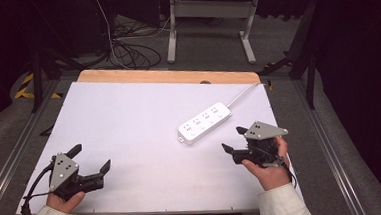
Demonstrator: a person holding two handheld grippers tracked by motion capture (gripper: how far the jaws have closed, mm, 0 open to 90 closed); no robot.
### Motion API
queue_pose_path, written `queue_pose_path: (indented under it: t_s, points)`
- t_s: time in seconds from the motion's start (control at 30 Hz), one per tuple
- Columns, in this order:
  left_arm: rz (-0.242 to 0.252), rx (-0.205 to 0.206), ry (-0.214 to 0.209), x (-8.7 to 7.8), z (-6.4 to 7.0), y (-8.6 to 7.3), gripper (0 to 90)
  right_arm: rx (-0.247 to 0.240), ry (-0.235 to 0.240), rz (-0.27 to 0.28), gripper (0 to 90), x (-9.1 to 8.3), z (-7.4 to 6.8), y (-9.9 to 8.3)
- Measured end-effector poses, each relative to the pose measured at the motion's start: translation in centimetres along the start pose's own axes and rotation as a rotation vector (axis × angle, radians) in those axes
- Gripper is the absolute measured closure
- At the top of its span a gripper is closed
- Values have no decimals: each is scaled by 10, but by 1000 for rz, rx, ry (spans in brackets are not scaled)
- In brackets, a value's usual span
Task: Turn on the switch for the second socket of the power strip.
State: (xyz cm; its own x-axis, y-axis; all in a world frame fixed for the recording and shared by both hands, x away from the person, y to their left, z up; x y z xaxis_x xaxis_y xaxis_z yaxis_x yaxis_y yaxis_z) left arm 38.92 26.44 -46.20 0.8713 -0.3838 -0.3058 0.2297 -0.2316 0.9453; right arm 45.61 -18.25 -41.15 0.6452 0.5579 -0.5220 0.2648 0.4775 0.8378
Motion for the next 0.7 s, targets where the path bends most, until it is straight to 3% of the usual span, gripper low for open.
queue_pose_path:
  t_s: [0.17,0.4,0.57,0.7]
  points:
    - [1,-5,1,0,0,0,34,-34,-6,-11,290,4,5,14]
    - [-1,-1,0,0,-1,0,34,-42,-28,-3,307,9,8,16]
    - [3,-3,5,0,0,0,34,-93,-19,18,548,11,7,21]
    - [1,0,10,-1,-1,-1,34,-95,3,-22,690,15,8,26]
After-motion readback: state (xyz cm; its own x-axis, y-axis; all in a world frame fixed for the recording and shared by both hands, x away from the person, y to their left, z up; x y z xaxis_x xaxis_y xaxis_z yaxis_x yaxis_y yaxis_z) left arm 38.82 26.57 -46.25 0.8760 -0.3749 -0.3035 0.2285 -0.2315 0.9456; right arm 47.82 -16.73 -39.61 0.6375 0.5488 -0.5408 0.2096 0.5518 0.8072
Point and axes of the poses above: each handheld gripper's, and its own axes: x roughly forward along the jaws, y roughly out of its top, z roughly to its right, the point moved 4 cm from there along x, roughly forward along the jaws, and after that the axes turned 1 degree about z, right-handed, at the moved point
